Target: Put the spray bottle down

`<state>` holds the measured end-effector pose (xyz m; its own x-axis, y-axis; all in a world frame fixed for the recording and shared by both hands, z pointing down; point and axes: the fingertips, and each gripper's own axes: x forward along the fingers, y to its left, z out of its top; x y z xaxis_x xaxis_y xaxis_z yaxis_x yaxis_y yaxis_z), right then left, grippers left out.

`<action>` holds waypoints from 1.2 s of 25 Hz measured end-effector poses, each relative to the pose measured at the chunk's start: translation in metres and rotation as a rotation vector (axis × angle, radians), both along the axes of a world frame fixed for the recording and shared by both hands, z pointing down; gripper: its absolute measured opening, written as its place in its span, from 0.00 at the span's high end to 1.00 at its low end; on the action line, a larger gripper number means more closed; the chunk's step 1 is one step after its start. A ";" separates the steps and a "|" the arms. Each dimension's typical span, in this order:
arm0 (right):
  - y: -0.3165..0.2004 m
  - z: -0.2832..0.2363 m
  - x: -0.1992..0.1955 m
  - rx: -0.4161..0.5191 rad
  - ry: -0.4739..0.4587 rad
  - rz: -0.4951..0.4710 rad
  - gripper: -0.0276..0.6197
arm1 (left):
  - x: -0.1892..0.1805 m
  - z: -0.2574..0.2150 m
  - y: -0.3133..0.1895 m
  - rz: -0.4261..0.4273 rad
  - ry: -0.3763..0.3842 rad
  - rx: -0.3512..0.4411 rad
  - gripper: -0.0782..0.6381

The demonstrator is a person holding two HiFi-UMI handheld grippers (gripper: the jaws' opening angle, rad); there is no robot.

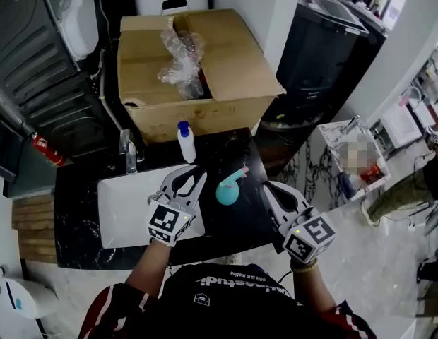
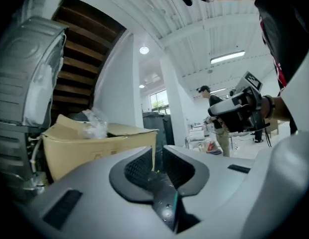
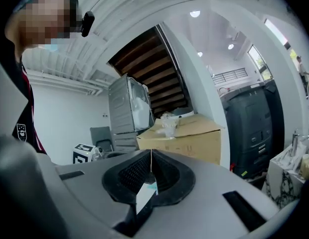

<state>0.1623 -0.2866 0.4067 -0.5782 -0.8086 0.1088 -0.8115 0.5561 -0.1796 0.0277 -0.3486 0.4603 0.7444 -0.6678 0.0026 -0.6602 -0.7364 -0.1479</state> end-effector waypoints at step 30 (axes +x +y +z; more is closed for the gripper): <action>0.034 0.008 -0.223 0.069 0.030 -0.201 0.90 | -0.250 -0.027 0.092 -0.159 0.116 -0.070 0.87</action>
<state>-0.0608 -0.2531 0.4152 -0.7259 -0.6835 0.0768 -0.6875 0.7173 -0.1134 -0.2223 -0.2568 0.4329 0.6279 -0.7778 -0.0266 -0.7782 -0.6277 -0.0166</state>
